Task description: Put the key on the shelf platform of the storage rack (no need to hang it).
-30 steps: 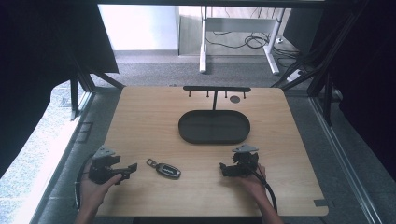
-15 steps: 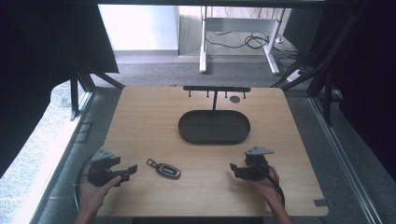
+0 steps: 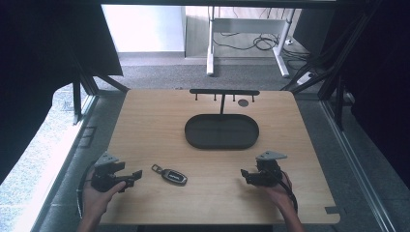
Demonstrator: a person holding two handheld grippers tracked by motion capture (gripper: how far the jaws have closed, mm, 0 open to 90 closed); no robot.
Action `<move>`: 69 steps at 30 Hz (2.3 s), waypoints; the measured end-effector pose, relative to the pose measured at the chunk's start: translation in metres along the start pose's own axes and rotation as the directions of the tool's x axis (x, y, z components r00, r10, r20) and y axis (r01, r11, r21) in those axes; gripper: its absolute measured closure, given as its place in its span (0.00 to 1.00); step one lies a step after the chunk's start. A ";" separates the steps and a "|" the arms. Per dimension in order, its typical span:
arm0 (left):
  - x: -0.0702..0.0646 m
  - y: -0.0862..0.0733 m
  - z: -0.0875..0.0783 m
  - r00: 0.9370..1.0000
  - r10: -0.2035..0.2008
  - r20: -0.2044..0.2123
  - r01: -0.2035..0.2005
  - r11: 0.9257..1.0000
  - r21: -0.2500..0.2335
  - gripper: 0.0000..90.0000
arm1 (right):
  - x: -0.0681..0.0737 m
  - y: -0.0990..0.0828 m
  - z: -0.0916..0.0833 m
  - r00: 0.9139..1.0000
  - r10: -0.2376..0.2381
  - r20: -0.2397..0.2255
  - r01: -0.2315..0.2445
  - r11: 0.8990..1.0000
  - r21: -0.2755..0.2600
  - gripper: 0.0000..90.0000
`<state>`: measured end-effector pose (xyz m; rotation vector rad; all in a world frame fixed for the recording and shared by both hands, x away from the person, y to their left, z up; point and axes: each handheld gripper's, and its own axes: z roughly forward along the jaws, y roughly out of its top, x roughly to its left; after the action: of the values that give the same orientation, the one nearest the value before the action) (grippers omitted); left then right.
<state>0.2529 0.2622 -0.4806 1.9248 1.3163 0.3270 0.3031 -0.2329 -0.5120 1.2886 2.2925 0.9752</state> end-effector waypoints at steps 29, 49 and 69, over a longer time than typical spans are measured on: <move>0.000 0.001 0.001 0.999 0.035 0.025 -0.035 0.999 0.009 0.25 | 0.035 0.070 -0.018 0.975 -0.177 -0.131 0.192 0.976 0.107 0.35; -0.005 0.002 0.000 0.998 0.054 0.028 -0.054 0.998 0.014 0.24 | 0.084 0.119 0.003 0.936 -0.296 -0.190 0.328 0.929 0.169 0.36; -0.007 0.002 0.003 0.998 0.056 0.030 -0.057 0.998 0.023 0.24 | 0.118 0.142 0.036 0.906 -0.336 -0.259 0.388 0.903 0.184 0.39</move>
<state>0.2526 0.2549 -0.4798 1.9825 1.2538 0.3114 0.3483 -0.0685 -0.4323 0.8054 2.7569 0.7682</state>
